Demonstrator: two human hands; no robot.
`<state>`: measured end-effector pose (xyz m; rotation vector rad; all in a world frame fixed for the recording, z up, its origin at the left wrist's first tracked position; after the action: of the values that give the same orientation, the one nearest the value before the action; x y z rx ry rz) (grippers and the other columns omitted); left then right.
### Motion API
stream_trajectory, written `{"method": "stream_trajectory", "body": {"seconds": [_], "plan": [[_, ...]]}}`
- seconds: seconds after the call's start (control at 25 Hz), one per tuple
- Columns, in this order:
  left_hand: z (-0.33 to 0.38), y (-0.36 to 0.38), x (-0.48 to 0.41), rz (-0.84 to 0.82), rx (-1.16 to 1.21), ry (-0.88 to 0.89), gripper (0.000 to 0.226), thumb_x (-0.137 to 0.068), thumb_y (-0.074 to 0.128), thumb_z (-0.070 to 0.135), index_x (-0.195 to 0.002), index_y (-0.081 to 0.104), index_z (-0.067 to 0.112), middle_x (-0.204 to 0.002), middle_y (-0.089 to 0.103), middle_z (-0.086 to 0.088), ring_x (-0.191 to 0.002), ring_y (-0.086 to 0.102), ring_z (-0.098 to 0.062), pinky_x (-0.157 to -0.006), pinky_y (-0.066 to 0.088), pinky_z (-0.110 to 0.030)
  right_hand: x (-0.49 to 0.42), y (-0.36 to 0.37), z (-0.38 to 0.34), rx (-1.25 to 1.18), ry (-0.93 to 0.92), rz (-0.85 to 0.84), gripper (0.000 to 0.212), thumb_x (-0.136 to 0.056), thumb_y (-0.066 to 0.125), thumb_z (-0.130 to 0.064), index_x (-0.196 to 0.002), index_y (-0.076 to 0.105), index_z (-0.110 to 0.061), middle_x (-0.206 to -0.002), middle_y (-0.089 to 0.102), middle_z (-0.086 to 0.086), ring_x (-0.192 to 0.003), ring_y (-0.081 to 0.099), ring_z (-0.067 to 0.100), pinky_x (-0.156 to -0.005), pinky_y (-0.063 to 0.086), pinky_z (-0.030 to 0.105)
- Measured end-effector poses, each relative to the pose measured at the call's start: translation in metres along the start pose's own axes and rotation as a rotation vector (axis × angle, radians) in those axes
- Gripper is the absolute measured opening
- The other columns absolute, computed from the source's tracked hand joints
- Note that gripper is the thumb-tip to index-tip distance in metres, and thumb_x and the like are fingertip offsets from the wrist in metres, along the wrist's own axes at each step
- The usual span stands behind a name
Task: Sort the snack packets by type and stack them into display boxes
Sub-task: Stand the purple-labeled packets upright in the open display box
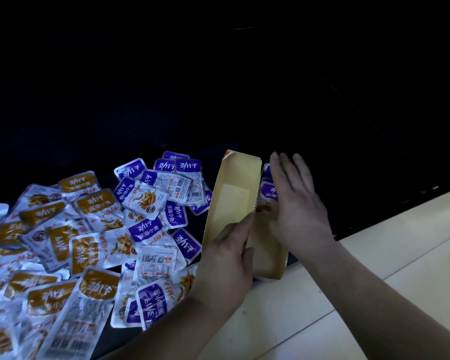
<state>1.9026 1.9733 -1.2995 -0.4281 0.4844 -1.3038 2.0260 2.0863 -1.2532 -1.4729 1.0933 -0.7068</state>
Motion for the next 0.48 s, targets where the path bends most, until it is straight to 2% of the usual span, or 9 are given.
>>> {"method": "stream_trajectory", "body": {"seconds": [0.08, 0.2, 0.36, 0.48], "plan": [[0.002, 0.001, 0.0, -0.007, -0.01, 0.013, 0.069, -0.092, 0.066, 0.013, -0.154, 0.043, 0.034, -0.134, 0.063, 0.007, -0.115, 0.064, -0.011, -0.096, 0.054, -0.031, 0.004, -0.007, -0.001, -0.048, -0.004, 0.086, 0.088, -0.09, 0.066, -0.013, -0.162, 0.017, -0.022, -0.166, 0.028, 0.0, -0.158, 0.007, 0.017, -0.109, 0.043, 0.043], [0.0, 0.001, 0.003, 0.004, -0.054, 0.028, 0.063, -0.092, 0.066, 0.02, -0.15, 0.046, 0.036, -0.126, 0.068, 0.008, -0.106, 0.067, -0.012, -0.085, 0.057, -0.034, 0.005, -0.008, 0.0, -0.089, -0.009, 0.152, 0.072, -0.092, 0.065, -0.008, -0.157, 0.035, -0.02, -0.156, 0.047, 0.002, -0.153, 0.024, 0.018, -0.103, 0.05, 0.045], [-0.009, -0.002, 0.005, 0.003, -0.026, -0.018, 0.062, -0.092, 0.064, 0.02, -0.146, 0.046, 0.044, -0.117, 0.071, 0.014, -0.099, 0.07, -0.008, -0.081, 0.058, -0.035, -0.005, -0.007, 0.006, -0.193, 0.038, 0.108, 0.068, -0.098, 0.061, -0.01, -0.158, 0.033, -0.025, -0.161, 0.039, 0.001, -0.154, 0.021, 0.013, -0.103, 0.047, 0.042], [-0.007, -0.002, 0.004, 0.009, 0.006, -0.018, 0.059, -0.09, 0.061, 0.027, -0.144, 0.045, 0.046, -0.116, 0.069, 0.016, -0.096, 0.07, -0.008, -0.079, 0.058, -0.037, 0.001, -0.003, 0.009, -0.159, -0.001, 0.158, 0.061, -0.1, 0.06, -0.015, -0.157, 0.037, -0.02, -0.163, 0.037, 0.0, -0.155, 0.016, 0.011, -0.109, 0.042, 0.04]]}}
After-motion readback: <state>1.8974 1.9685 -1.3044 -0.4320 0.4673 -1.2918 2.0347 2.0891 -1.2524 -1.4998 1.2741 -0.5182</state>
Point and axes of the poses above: each hand's wrist, its own x-axis away from the middle knuckle, its own y-axis out of the palm, z = x × y, the point moved 2 cm from there along -x, towards the middle knuckle
